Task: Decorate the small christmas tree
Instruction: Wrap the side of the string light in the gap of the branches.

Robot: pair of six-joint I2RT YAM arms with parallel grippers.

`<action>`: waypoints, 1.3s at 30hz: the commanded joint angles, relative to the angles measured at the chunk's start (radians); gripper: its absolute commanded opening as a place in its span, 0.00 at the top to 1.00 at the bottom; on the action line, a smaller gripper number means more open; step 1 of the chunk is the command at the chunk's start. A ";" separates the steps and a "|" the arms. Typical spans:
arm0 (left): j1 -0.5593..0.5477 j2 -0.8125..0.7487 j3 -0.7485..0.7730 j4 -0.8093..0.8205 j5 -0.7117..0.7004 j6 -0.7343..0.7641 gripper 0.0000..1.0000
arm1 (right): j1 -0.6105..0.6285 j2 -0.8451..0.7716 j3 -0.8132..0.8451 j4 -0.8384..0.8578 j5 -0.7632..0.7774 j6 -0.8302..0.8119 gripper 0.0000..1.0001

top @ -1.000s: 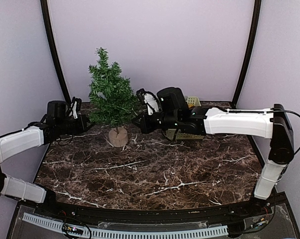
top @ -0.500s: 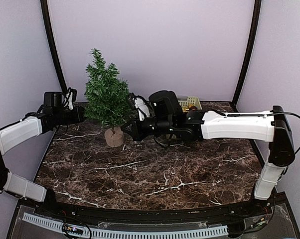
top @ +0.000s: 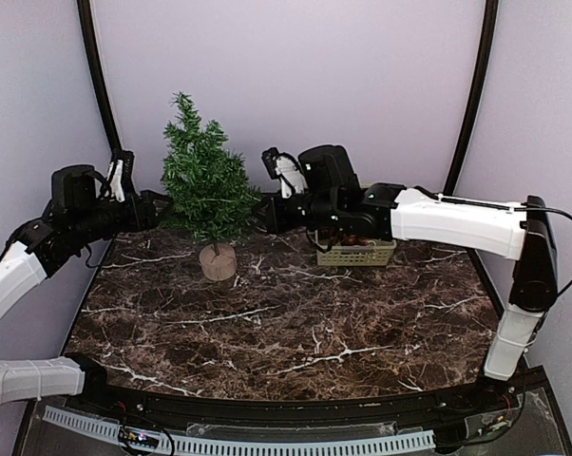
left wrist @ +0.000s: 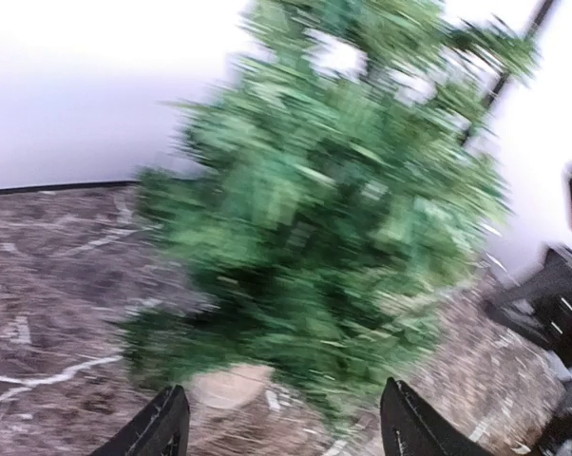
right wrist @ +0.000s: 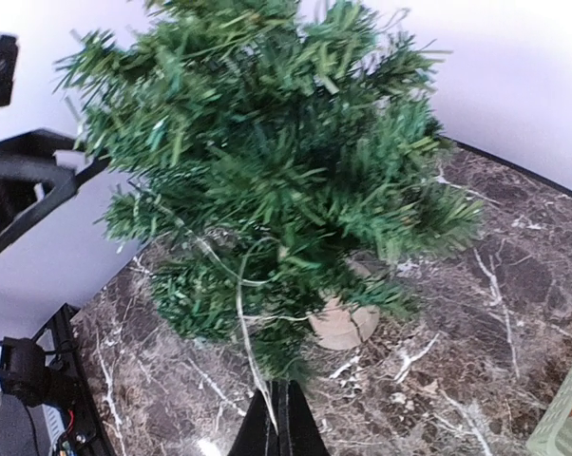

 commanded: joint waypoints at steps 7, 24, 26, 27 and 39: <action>-0.108 0.041 -0.038 0.065 0.115 -0.147 0.22 | -0.073 0.089 0.136 -0.052 0.028 -0.079 1.00; -0.108 0.114 -0.049 0.123 0.059 -0.159 0.75 | -0.127 0.187 0.298 -0.112 0.062 -0.202 1.00; -0.108 0.115 -0.050 0.129 0.057 -0.160 0.82 | -0.131 0.217 0.337 -0.125 0.049 -0.227 1.00; -0.107 0.115 -0.051 0.134 0.056 -0.159 0.83 | -0.131 0.235 0.356 -0.132 0.046 -0.236 1.00; -0.070 0.121 -0.036 0.144 0.007 -0.114 1.00 | -0.156 0.329 0.409 -0.100 -0.101 -0.288 1.00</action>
